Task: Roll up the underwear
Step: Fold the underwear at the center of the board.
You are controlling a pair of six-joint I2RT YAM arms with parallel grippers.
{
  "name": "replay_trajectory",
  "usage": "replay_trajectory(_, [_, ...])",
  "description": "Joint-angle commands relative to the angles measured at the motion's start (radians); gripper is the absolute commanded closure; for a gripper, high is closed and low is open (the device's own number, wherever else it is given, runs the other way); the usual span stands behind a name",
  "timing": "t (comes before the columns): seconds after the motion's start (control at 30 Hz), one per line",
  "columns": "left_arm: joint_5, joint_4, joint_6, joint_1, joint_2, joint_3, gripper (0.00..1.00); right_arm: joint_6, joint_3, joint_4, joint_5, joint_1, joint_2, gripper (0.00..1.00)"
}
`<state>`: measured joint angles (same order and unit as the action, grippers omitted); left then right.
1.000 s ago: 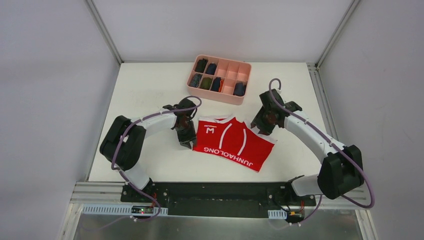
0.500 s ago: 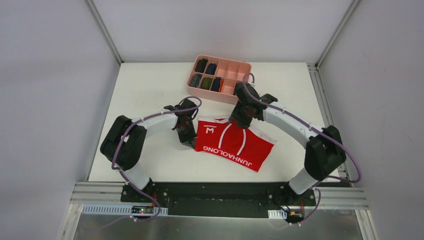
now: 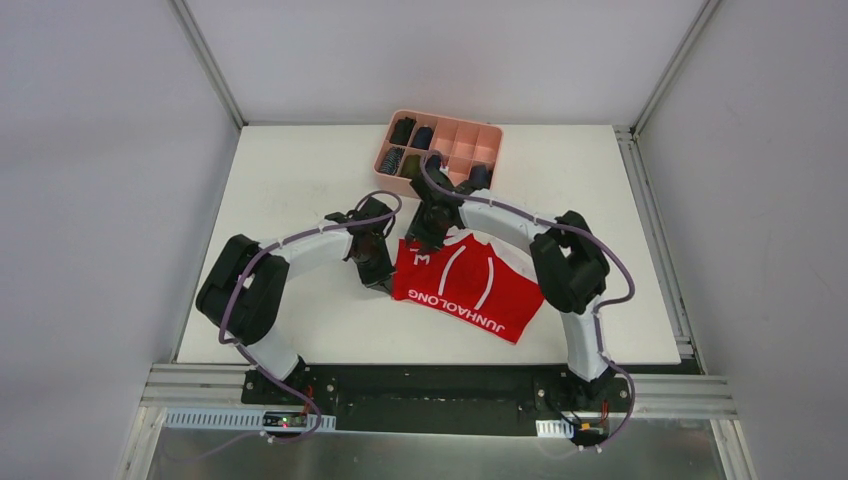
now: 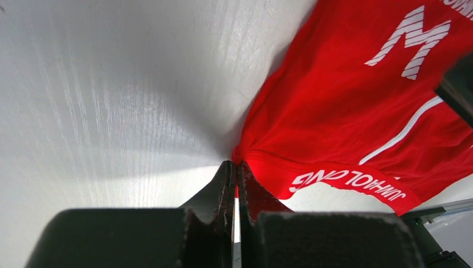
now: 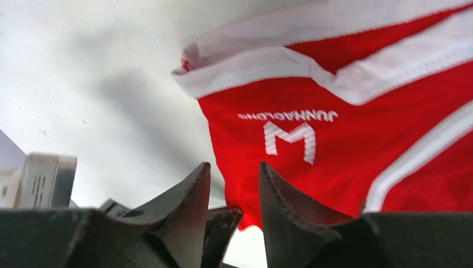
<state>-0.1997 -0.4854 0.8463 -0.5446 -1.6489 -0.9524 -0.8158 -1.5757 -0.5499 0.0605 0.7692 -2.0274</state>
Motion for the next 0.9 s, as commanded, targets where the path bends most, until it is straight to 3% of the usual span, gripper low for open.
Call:
replay_trajectory(0.0, [0.023, -0.004, -0.007, -0.009, 0.057, 0.011, 1.0, -0.028, -0.124, -0.012, 0.03, 0.0, -0.075, 0.62])
replay_trajectory(0.53, [-0.022, 0.007, -0.049, 0.015, 0.056, 0.029, 1.0, -0.017, -0.378, -0.098, 0.031, -0.011, -0.316, 0.65])
replay_trajectory(0.87, [-0.027, 0.022, -0.068, 0.015, 0.098, 0.048, 1.0, -0.016, -0.441, -0.165, -0.084, -0.011, -0.378, 0.7])
